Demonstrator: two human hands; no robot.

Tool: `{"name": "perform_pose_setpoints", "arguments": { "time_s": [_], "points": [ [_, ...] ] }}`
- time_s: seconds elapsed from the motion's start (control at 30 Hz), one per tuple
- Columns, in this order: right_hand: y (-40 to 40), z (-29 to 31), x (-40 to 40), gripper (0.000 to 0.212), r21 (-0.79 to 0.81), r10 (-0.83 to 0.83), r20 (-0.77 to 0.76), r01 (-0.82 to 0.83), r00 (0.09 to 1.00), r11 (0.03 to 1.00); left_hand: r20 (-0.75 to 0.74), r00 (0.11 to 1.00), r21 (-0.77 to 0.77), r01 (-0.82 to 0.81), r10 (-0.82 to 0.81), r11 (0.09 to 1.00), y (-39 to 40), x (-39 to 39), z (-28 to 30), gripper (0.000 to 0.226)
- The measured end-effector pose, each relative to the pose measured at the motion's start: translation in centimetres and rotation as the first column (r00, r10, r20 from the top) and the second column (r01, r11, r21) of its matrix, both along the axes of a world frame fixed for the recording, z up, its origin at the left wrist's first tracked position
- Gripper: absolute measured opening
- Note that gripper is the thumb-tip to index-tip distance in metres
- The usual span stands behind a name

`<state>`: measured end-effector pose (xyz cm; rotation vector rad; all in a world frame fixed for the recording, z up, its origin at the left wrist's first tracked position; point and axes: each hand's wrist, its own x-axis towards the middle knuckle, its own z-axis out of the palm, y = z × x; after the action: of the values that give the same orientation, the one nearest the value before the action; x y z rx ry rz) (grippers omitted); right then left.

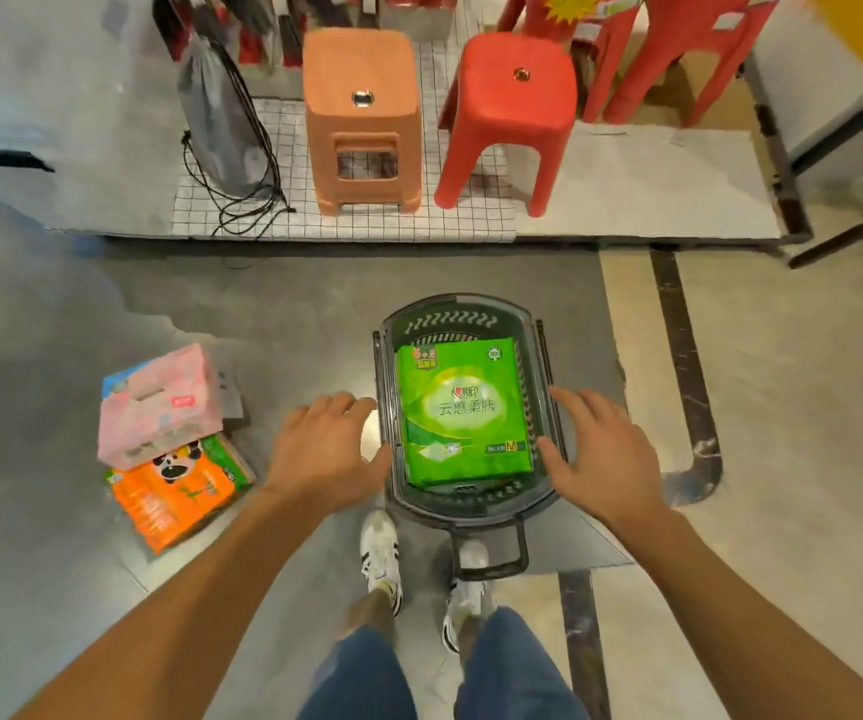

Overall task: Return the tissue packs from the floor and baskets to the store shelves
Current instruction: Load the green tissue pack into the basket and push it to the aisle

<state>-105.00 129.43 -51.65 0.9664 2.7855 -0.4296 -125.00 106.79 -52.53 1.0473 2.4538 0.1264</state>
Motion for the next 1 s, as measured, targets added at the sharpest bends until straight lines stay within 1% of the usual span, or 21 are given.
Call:
{"name": "perform_pose_setpoints", "arguments": {
  "time_s": [0.07,0.17,0.27,0.37,0.43,0.53,0.6,0.67,0.7,0.73,0.77,0.87,0.93,1.0],
  "points": [
    [1.0,-2.9,0.2,0.057,-0.037,-0.051,0.022,0.052,0.998,0.998,0.079,0.992,0.009,-0.1,0.099,0.995,1.0,-0.5,-3.0,0.072],
    [3.2,-7.4,0.9,0.058,-0.069,-0.089,0.066,0.093,0.994,0.993,0.107,0.987,-0.032,-0.119,0.122,0.992,2.0,-1.1,-8.5,0.073],
    [6.5,-12.9,1.2,0.06,-0.048,-0.079,0.162,0.087,0.984,0.995,0.09,0.986,-0.039,-0.139,0.142,0.989,3.7,-1.5,-15.0,0.069],
    [10.3,-19.7,0.9,0.062,-0.064,-0.05,0.235,0.066,0.971,0.996,0.152,0.956,-0.022,-0.25,0.251,0.968,5.8,-1.0,-21.9,0.069],
    [12.6,-24.3,0.6,0.065,-0.108,-0.105,0.228,0.132,0.968,0.985,0.22,0.905,0.006,-0.374,0.364,0.927,7.1,-1.0,-26.5,0.076],
    [15.1,-30.4,-0.3,0.079,-0.154,-0.235,0.19,0.265,0.953,0.952,0.292,0.821,0.054,-0.527,0.491,0.848,8.7,-0.7,-32.4,0.089],
    [16.0,-33.8,-1.3,0.092,-0.243,-0.339,0.2,0.382,0.919,0.892,0.306,0.764,0.045,-0.608,0.568,0.793,9.6,-0.6,-35.6,0.102],
    [16.5,-36.8,-1.9,0.097,-0.403,-0.422,0.191,0.463,0.886,0.79,0.326,0.67,0.053,-0.717,0.667,0.695,10.1,-0.6,-38.0,0.116],
    [16.5,-38.1,-1.9,0.095,-0.48,-0.471,0.161,0.486,0.867,0.731,0.334,0.621,0.067,-0.766,0.709,0.639,10.1,-0.7,-39.0,0.121],
    [16.7,-39.2,-1.7,0.089,-0.52,-0.52,0.124,0.501,0.845,0.691,0.343,0.582,0.074,-0.799,0.738,0.596,10.0,-0.6,-39.9,0.121],
    [16.8,-39.9,-1.5,0.082,-0.526,-0.555,0.096,0.516,0.826,0.677,0.353,0.557,0.065,-0.816,0.752,0.574,9.8,-0.4,-40.8,0.116],
    [17.2,-41.0,-0.7,0.058,-0.521,-0.597,0.024,0.519,0.802,0.677,0.413,0.543,0.087,-0.823,0.731,0.562,9.0,0.1,-42.7,0.083],
    [17.0,-41.3,-0.4,0.051,-0.579,-0.614,-0.022,0.491,0.789,0.652,0.445,0.508,0.113,-0.849,0.738,0.516,9.0,0.0,-43.3,0.079],
    [16.5,-41.8,-0.6,0.051,-0.569,-0.612,-0.072,0.472,0.787,0.674,0.456,0.484,0.121,-0.865,0.747,0.487,9.0,-0.3,-43.7,0.078]
  ]
}}
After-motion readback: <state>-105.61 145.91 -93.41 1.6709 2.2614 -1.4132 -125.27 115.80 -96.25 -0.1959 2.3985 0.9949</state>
